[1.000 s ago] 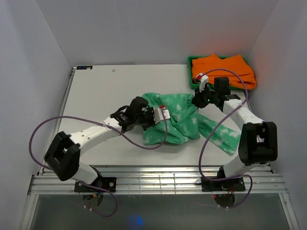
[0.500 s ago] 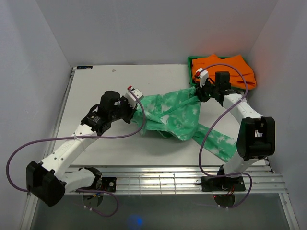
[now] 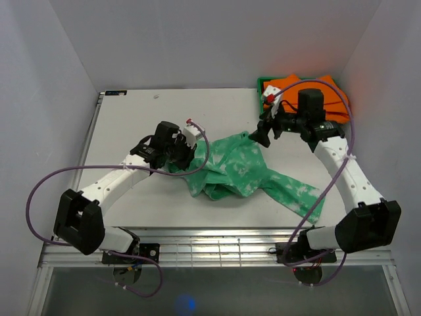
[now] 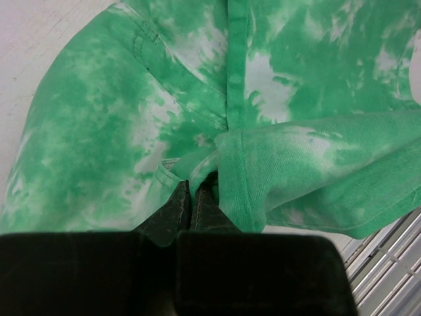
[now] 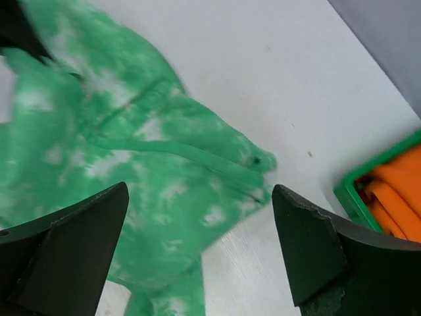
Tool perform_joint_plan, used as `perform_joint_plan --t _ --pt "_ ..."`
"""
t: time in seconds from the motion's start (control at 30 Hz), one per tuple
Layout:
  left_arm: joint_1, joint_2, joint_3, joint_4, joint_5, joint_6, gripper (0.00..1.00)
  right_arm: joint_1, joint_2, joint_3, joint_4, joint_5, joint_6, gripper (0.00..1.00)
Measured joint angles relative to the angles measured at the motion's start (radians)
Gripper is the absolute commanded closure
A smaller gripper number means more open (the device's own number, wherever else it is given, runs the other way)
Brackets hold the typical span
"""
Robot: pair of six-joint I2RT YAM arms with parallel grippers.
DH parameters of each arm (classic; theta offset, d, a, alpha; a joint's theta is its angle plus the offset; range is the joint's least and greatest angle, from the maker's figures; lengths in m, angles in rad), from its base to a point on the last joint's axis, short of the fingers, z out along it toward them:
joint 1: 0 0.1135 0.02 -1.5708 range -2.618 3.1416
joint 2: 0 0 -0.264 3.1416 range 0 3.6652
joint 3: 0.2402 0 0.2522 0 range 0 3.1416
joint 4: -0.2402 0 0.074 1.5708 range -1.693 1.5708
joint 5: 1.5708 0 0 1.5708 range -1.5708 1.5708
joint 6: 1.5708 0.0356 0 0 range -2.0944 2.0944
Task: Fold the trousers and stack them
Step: Flatten the trousers out
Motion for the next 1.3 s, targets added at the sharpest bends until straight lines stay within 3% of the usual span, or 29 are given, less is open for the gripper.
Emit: perform_joint_plan --t 0.13,0.23,0.4,0.43,0.47,0.5,0.53,0.6,0.63,0.77,1.03,1.2,1.3 --pt "0.002 0.052 0.034 -0.001 0.018 -0.031 1.00 0.221 -0.138 -0.119 0.007 -0.037 0.004 0.04" --pt "0.002 0.069 0.056 -0.008 0.025 -0.046 1.00 0.373 -0.154 -0.219 0.024 -0.024 0.003 0.04" --pt "0.002 0.086 0.077 -0.010 0.033 -0.082 1.00 0.444 -0.070 -0.298 0.054 0.043 0.017 0.04" --pt "0.002 0.087 0.077 -0.012 0.035 -0.089 1.00 0.452 -0.053 -0.306 0.065 0.062 0.020 0.10" --pt "0.002 0.087 0.077 -0.013 0.038 -0.094 1.00 0.460 -0.038 -0.310 0.075 0.078 0.021 0.25" --pt "0.002 0.087 0.077 -0.013 0.041 -0.099 1.00 0.467 -0.022 -0.311 0.082 0.091 0.021 0.41" --pt "0.003 0.087 0.077 -0.013 0.043 -0.104 1.00 0.473 -0.007 -0.310 0.093 0.102 0.022 0.64" --pt "0.008 0.087 0.077 -0.014 0.045 -0.112 1.00 0.480 0.018 -0.310 0.104 0.130 0.025 0.87" --pt "0.012 0.087 0.078 -0.016 0.046 -0.116 1.00 0.478 0.022 -0.309 0.103 0.144 0.029 0.92" --pt "0.050 0.086 0.082 -0.020 0.079 -0.129 1.00 0.402 -0.014 -0.309 0.100 0.166 0.022 0.92" --pt "0.222 0.049 0.082 -0.037 0.131 -0.149 1.00 -0.008 -0.228 -0.235 0.018 0.118 -0.043 0.92" --pt "0.293 -0.025 0.066 -0.022 0.196 -0.243 1.00 -0.117 -0.269 -0.227 0.008 0.114 -0.045 0.92" --pt "0.415 -0.076 0.047 0.005 0.230 -0.338 1.00 -0.182 -0.240 -0.227 -0.002 0.131 -0.035 0.92"
